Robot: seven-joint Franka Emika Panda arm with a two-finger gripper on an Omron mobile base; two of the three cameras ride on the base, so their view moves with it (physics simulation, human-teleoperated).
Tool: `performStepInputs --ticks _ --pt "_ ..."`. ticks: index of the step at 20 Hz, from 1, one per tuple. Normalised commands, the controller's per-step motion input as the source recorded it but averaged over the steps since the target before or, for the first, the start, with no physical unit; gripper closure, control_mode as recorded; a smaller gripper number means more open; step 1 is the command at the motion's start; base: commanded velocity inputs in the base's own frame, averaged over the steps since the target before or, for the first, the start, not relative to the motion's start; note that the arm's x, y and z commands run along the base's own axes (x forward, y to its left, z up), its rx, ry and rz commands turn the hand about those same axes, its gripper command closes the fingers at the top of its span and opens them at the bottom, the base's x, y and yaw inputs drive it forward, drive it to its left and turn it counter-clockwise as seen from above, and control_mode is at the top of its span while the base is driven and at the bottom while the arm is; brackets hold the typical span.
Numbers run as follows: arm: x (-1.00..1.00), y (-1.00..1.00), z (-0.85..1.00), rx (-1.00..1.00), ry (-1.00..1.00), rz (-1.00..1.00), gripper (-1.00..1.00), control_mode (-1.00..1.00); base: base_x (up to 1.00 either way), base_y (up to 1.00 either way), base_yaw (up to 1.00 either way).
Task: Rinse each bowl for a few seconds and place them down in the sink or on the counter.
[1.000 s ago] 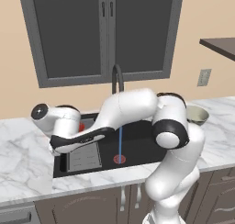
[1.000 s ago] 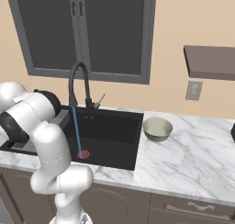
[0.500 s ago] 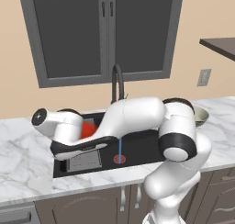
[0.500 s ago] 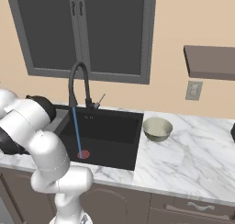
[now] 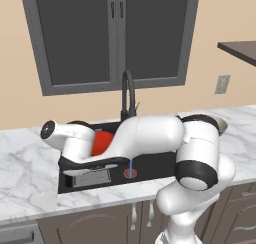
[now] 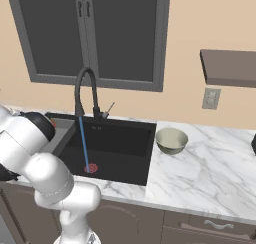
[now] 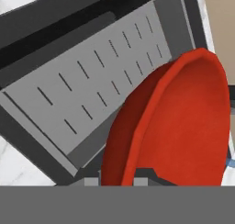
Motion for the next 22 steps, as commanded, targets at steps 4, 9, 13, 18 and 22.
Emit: performStepInputs --ticks 4,9,13,18,22 --pt "0.15 -0.16 -0.03 -0.02 0.00 -0.07 1.00 -1.00 0.00 0.00 0.00" --pt "0.21 -0.17 -0.05 -0.01 0.00 -0.06 1.00 -1.00 0.00 0.00 0.00" --pt "0.28 -0.17 -0.04 -0.02 0.00 -0.05 1.00 -1.00 0.00 0.00 0.00" --pt "0.21 -0.14 -0.08 -0.03 0.00 -0.04 1.00 -1.00 0.00 0.00 0.00" --pt "0.17 -0.20 -0.17 -0.02 0.00 -0.04 1.00 -1.00 0.00 0.00 0.00"
